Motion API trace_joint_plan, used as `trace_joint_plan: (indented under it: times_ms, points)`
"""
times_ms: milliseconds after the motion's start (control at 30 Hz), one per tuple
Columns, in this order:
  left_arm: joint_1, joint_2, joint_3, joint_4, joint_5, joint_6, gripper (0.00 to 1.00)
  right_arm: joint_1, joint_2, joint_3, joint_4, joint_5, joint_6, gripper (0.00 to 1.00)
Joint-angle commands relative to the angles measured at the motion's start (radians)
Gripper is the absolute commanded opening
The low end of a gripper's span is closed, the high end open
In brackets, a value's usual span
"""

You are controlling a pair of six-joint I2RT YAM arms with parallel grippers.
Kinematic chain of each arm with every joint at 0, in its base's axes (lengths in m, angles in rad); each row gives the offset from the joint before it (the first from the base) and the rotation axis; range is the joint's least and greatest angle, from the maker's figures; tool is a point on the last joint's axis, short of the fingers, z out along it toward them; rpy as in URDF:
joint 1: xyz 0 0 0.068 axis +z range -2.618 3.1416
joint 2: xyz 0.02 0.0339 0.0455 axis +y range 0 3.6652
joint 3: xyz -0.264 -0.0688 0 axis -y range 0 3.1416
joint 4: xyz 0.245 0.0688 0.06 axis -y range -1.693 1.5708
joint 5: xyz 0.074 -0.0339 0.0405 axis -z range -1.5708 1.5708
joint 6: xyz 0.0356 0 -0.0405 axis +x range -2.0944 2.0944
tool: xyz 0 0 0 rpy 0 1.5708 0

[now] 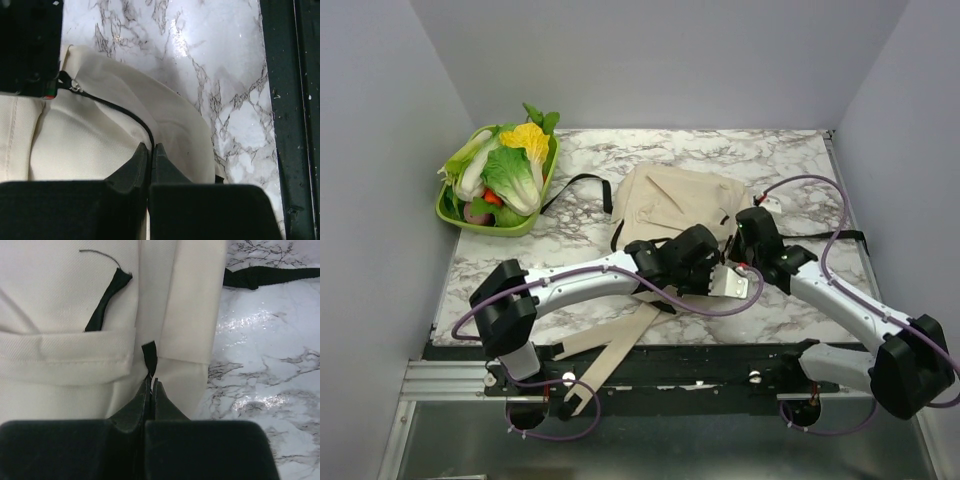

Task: Pack the student bag
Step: Zip the student bag at the center of the board.

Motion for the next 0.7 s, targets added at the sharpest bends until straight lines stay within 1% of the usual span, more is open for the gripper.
trace_joint_plan:
  times_ms: [0,300,400,433,467,500,533,567,600,633,667]
  points:
    - [-0.065,-0.069,0.013,-0.088,0.089,0.074,0.0,-0.051,0.079,0.077,0.089,0.097,-0.024,0.01]
    - [-0.07,-0.109,-0.053,-0.123,0.086,0.148,0.0,-0.136,0.225,0.195,0.121,0.111,-0.07,0.01]
    - [-0.059,-0.114,-0.071,-0.08,0.042,0.14,0.0,-0.137,0.211,0.189,0.12,0.103,-0.069,0.01]
    - [-0.052,-0.111,-0.073,-0.053,0.02,0.137,0.02,-0.136,0.193,0.185,0.121,0.103,-0.069,0.01]
    - [-0.023,-0.105,-0.07,-0.04,0.011,0.131,0.08,-0.137,0.188,0.179,0.123,0.106,-0.07,0.01]
    - [-0.003,-0.095,-0.042,-0.034,0.003,0.126,0.12,-0.14,0.185,0.178,0.123,0.108,-0.073,0.01]
    - [0.019,-0.062,-0.015,-0.04,-0.007,0.113,0.11,-0.14,0.189,0.18,0.123,0.112,-0.076,0.01]
    - [0.083,-0.034,0.028,-0.066,-0.001,0.108,0.05,-0.147,0.197,0.186,0.124,0.108,-0.075,0.01]
    - [0.111,-0.001,0.145,-0.101,0.006,0.106,0.04,-0.169,0.208,0.194,0.124,0.099,-0.075,0.01]
    - [0.141,0.079,0.216,-0.181,0.006,0.1,0.04,-0.182,0.22,0.22,0.126,0.074,-0.073,0.01]
    - [0.164,0.118,0.287,-0.222,0.005,0.105,0.06,-0.196,0.257,0.234,0.127,0.065,-0.07,0.01]
